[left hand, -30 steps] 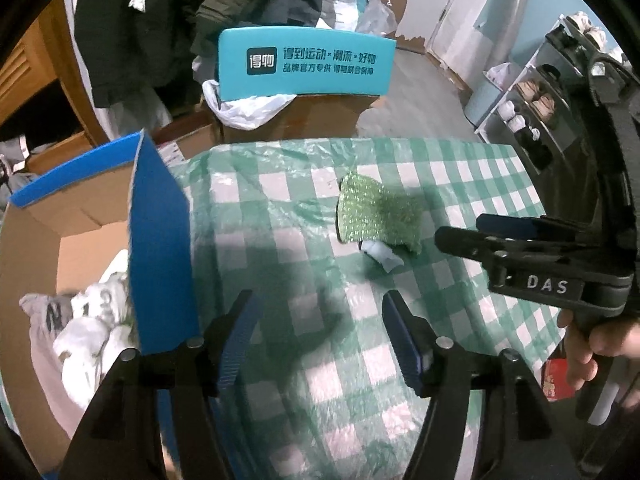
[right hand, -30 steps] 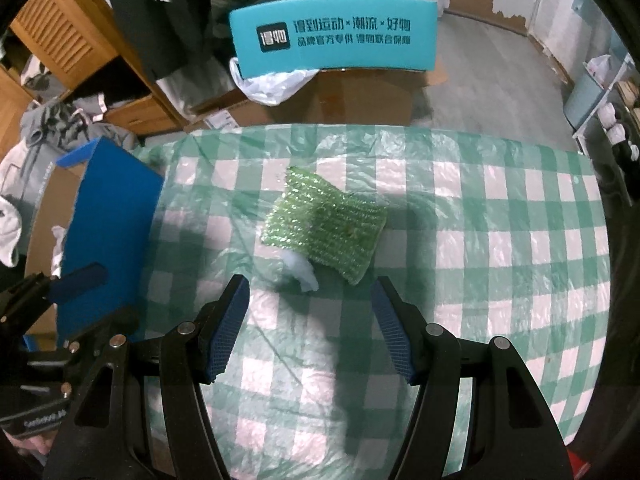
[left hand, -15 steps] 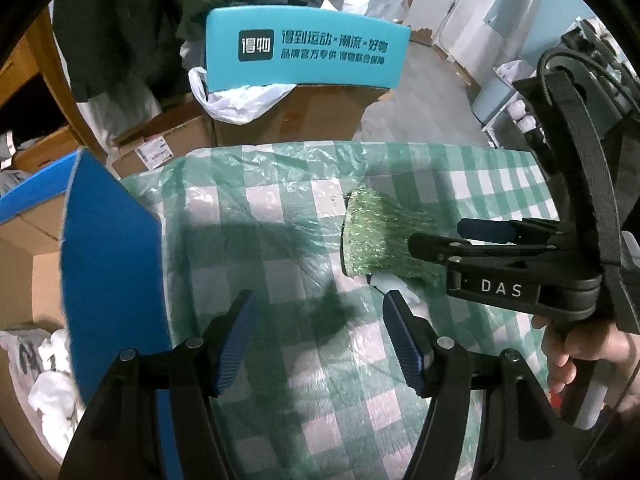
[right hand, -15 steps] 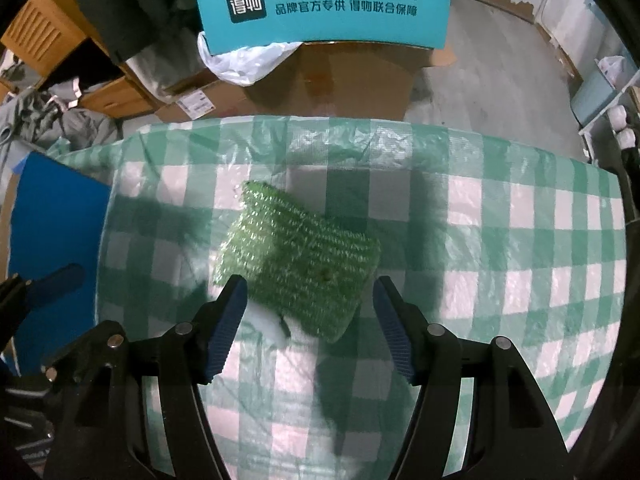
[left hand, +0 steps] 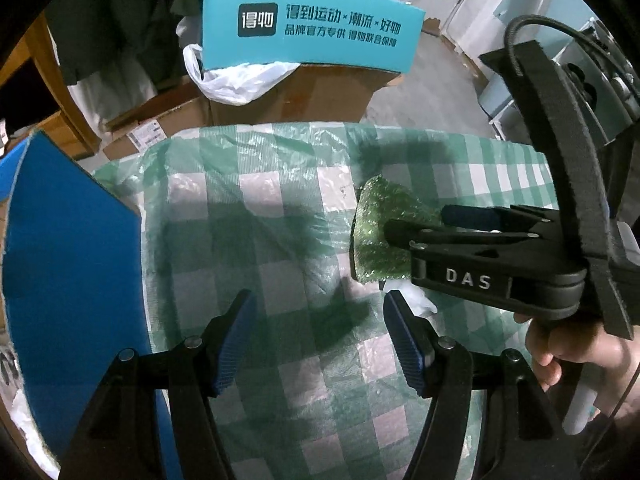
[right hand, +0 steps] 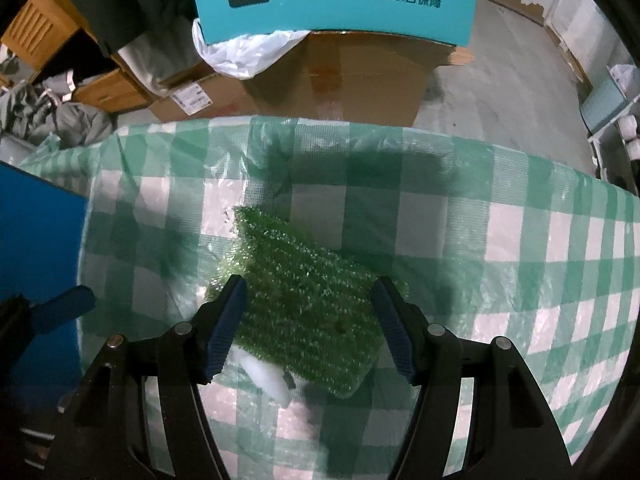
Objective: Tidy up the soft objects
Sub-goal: 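Lower the right gripper onto the green mesh scrubber and close it, then grasp the small white item with the left gripper while the right gripper holds the scrubber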
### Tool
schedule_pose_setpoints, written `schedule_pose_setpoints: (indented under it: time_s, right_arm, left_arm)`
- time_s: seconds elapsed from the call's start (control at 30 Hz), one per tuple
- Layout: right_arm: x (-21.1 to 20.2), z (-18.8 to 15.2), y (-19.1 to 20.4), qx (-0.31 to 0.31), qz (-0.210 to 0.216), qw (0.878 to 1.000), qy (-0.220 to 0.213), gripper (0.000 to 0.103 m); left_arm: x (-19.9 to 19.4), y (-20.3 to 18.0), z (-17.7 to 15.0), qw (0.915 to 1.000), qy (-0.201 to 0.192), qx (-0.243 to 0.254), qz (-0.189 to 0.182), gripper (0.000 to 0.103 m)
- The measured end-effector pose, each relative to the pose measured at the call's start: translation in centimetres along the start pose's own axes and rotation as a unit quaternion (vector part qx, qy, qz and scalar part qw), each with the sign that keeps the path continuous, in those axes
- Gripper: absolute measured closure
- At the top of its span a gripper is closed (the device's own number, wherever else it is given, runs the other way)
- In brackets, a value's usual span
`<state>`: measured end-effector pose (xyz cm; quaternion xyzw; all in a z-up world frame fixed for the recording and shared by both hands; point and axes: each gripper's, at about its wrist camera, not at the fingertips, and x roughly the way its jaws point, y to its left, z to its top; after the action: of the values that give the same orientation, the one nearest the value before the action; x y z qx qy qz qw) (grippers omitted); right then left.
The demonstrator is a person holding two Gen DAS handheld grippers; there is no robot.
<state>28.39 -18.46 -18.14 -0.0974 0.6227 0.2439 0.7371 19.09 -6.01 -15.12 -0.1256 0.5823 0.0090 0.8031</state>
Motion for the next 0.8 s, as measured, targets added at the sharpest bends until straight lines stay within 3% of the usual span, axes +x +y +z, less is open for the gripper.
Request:
schedule_pose_setpoints:
  time_s: [0.23, 0.3, 0.4, 0.47, 0.57, 0.8]
  right_arm:
    - [0.6, -0.5, 1.2, -0.033, -0.035, 0.999, -0.001, 0.038]
    - [0.7, -0.8, 1.4, -0.039, -0.048, 0.998, -0.002, 0.044]
    - [0.6, -1.3, 1.7, -0.04, -0.048, 0.998, -0.002, 0.062]
    - [0.5, -1.7, 2.0, -0.041, -0.046, 0.998, 0.001, 0.083]
    - [0.3, -2.5, 2.1, -0.035, -0.038, 0.999, 0.01, 0.089]
    - [-0.3, -5.0, 1.9, -0.002, 0.006, 1.0, 0.024, 0.091]
  left_arm:
    - [0.7, 0.4, -0.6, 0.9999, 0.009, -0.006, -0.002, 0.036]
    - [0.7, 0.4, -0.8, 0.9999, 0.01, -0.004, -0.001, 0.036]
    - [0.7, 0.4, -1.3, 0.9999, 0.012, -0.001, 0.0, 0.036]
    - [0.6, 0.4, -1.6, 0.9999, 0.015, -0.002, 0.0, 0.036]
    - [0.5, 0.3, -2.1, 0.9998, 0.018, 0.002, 0.0, 0.036]
    - [-0.1, -0.2, -2.9, 0.9998, 0.018, 0.012, 0.003, 0.036]
